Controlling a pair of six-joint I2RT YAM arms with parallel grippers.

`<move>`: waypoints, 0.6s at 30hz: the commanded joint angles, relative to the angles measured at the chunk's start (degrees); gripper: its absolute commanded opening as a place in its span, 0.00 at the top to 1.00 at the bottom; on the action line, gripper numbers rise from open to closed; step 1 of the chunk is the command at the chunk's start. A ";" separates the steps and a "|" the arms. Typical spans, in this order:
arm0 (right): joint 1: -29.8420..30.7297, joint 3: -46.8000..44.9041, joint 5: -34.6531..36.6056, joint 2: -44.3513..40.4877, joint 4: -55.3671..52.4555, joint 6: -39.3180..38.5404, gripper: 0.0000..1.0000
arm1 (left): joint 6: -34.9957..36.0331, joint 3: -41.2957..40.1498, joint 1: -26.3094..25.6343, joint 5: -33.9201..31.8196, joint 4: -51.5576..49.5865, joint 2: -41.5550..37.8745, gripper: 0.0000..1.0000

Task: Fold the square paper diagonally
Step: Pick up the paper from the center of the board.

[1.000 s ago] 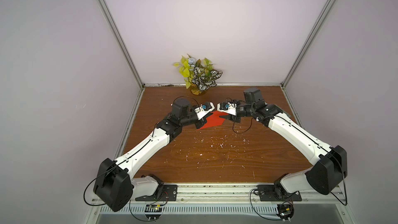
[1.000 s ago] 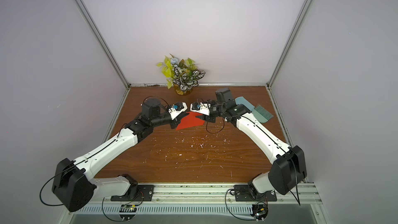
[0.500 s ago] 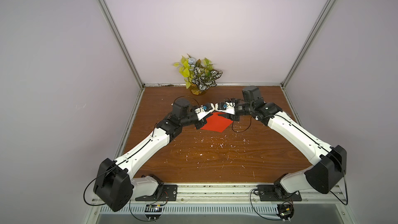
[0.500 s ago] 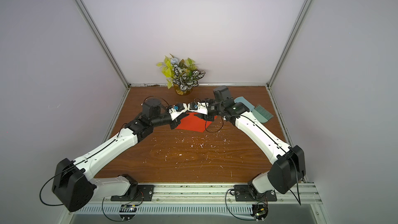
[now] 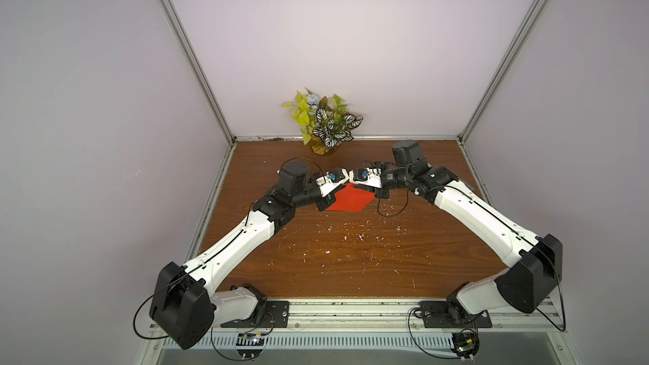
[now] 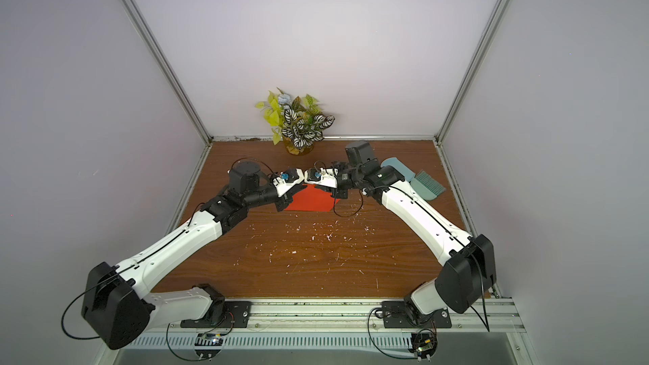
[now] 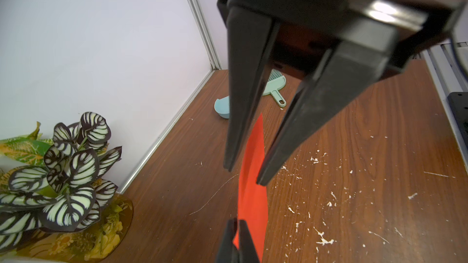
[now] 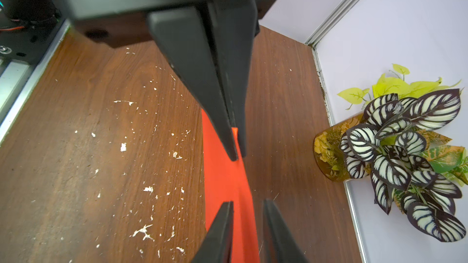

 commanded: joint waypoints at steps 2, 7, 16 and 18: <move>0.05 -0.64 -1.80 -1.45 0.53 -0.50 0.72 | 1.44 -1.87 -0.80 2.92 6.20 -3.06 1.00; -0.75 -0.38 -2.28 -1.13 -0.80 -0.94 0.73 | 1.24 -2.19 -0.83 3.50 6.61 -3.21 1.00; -1.11 -0.39 -2.38 -2.24 -1.43 -1.34 0.92 | 2.07 -1.91 -0.80 2.80 6.17 -2.89 1.00; -1.18 -0.13 -2.57 -2.37 -2.09 -1.47 1.00 | 2.11 -2.00 -0.79 2.79 6.38 -3.01 0.96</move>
